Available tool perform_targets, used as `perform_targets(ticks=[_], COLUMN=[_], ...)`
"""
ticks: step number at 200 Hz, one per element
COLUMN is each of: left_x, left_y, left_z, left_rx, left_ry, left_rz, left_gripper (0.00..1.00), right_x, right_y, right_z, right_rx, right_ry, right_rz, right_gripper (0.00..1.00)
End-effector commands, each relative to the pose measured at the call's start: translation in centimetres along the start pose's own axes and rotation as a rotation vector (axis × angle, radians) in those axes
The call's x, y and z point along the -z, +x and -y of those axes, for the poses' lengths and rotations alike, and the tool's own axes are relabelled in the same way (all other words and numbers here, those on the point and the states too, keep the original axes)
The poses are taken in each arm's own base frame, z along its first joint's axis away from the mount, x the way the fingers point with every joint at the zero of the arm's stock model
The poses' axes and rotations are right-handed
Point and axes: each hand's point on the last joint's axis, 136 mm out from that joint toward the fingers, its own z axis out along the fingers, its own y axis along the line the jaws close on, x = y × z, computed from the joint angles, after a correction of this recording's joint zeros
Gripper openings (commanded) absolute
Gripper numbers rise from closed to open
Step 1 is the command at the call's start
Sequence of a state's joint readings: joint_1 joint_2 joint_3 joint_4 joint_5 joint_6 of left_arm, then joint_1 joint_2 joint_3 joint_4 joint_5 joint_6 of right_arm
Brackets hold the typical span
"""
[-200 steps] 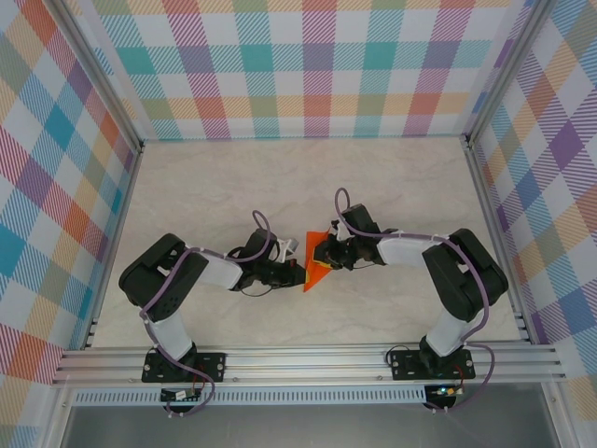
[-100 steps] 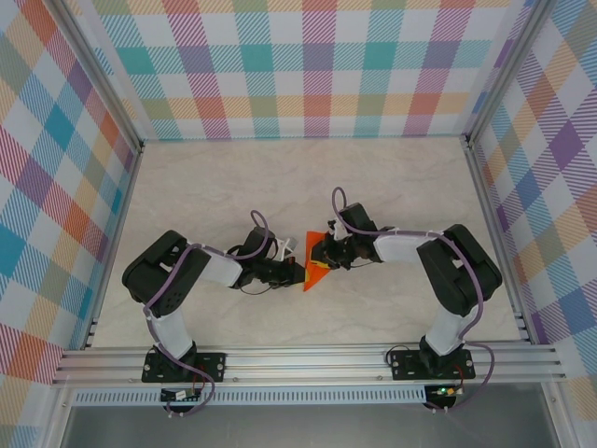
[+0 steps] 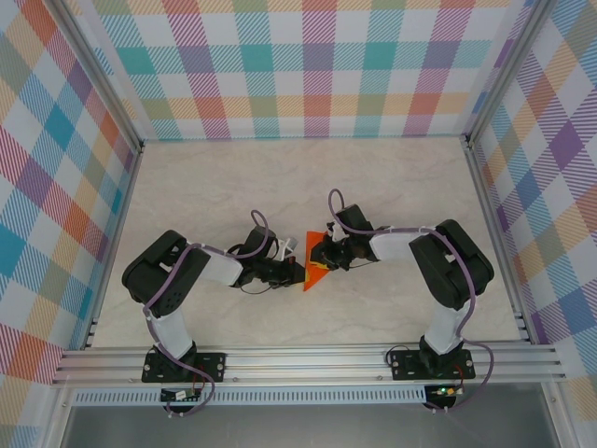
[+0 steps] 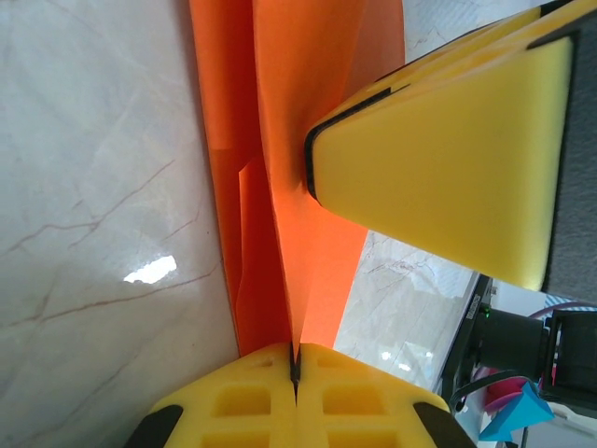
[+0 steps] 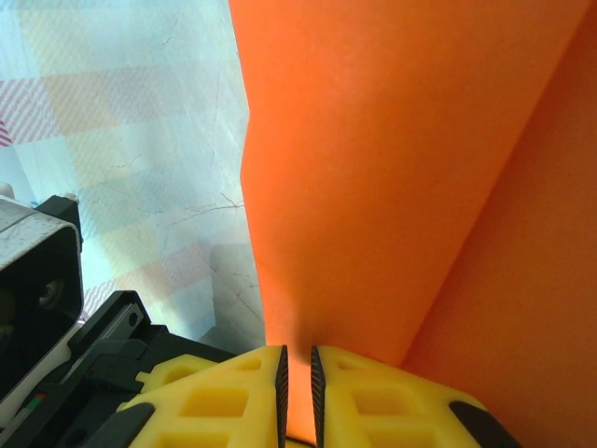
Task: Fold a paper plane with a square sheet of paper (pick it up from the middle)
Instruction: Fourth fold the wing at the center of the table.
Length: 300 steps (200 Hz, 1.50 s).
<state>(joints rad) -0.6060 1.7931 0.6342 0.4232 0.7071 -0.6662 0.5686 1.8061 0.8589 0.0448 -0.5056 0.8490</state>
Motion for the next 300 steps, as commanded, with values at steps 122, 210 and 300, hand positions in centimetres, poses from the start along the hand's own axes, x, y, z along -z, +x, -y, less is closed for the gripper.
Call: perform_targets(ticks=[122,210,300], left_x=[-0.5,-0.3,-0.1], left_y=[0.5,0.7,1.2], left_z=[-4.9,-5.2,-5.5], left_rx=[0.153,0.159,0.144], left_ry=[-0.174,-0.19,-0.214], left_rz=[0.025,0.018,0.004], left_gripper=[0.0,0.0,0.02], right_x=[2.3,0.1,-0.8], right_y=[-0.4,-0.9,-0.7], right_z=[-1.1,-1.4,0.9], right_rx=[0.043,0.027,0.006], right_ry=[-0.086,-0.107,-0.045], right_rz=[0.013,-0.028,-0.042], right_gripper=[0.2,0.19,0.18])
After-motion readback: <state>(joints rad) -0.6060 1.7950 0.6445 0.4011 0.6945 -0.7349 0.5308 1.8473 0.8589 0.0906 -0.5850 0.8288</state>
